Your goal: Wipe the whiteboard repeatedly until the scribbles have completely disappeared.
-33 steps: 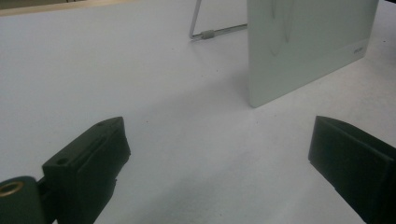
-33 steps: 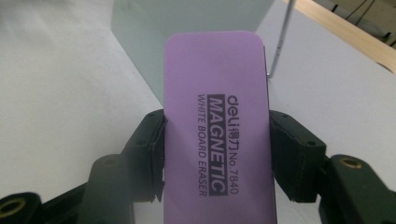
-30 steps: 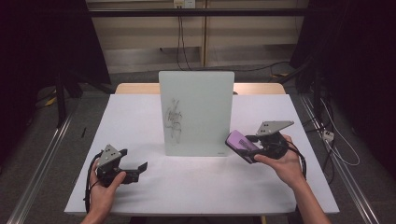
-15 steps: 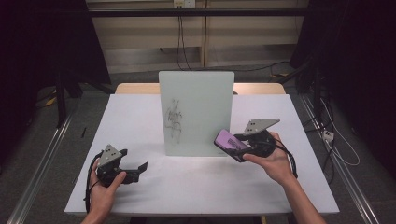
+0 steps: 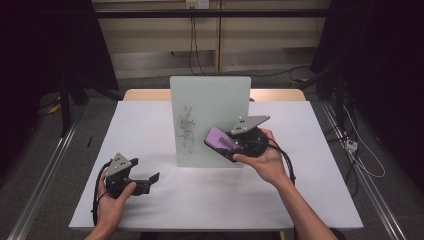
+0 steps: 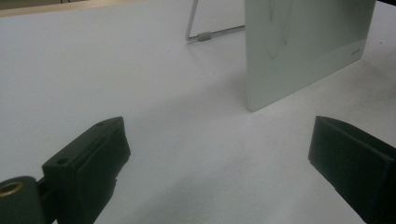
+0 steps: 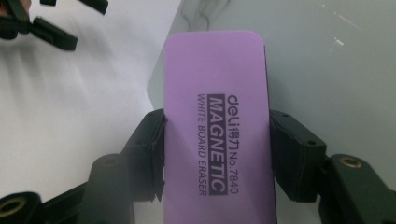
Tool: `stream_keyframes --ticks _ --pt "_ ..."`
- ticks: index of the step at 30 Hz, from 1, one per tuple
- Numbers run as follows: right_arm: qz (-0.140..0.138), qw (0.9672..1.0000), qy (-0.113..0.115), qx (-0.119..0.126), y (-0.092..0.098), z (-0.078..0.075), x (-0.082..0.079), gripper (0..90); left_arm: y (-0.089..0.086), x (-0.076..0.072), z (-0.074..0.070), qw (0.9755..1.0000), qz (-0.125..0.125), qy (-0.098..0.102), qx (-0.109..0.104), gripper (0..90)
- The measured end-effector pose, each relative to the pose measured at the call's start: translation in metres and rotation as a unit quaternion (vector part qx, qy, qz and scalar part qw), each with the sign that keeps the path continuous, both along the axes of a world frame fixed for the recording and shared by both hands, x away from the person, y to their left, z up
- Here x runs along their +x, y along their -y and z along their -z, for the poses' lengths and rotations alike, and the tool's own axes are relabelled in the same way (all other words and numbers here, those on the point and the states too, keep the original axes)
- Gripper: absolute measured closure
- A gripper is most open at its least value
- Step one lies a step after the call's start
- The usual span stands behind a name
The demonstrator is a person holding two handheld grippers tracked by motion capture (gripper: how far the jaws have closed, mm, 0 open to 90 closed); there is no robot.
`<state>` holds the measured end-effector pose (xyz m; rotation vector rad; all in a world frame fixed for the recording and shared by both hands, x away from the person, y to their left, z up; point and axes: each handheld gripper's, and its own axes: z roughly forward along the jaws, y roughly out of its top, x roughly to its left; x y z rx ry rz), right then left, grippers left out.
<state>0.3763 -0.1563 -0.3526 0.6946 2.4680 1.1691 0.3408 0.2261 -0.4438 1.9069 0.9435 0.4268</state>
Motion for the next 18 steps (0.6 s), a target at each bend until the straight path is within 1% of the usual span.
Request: stream_keyframes --ticks 2,3,4,10,15,18 --pt "0.0 1.0 0.008 0.003 -0.007 -0.004 0.003 41.9 -0.001 0.0 0.0 1.0 0.0 0.001 0.001 4.7" --pt "0.0 1.0 0.008 0.003 -0.007 -0.004 0.003 41.9 -0.001 0.0 0.0 1.0 0.0 0.001 0.001 4.7" --pt "-0.004 0.9998 0.019 0.003 -0.015 -0.009 0.005 41.9 -0.001 0.0 0.0 1.0 0.0 0.001 0.002 4.6" --pt "-0.013 0.9991 0.039 0.003 -0.033 -0.022 0.013 41.9 -0.002 0.0 -0.001 1.0 -0.003 0.003 -0.001 4.7" --pt "-0.017 0.9988 0.046 0.0 -0.041 -0.03 0.02 41.9 -0.002 0.0 -0.001 1.0 -0.002 0.001 0.0 4.7" --pt "-0.028 0.9982 0.052 0.008 -0.047 -0.039 0.024 41.9 -0.002 0.0 -0.001 1.0 -0.003 0.001 -0.005 4.7"
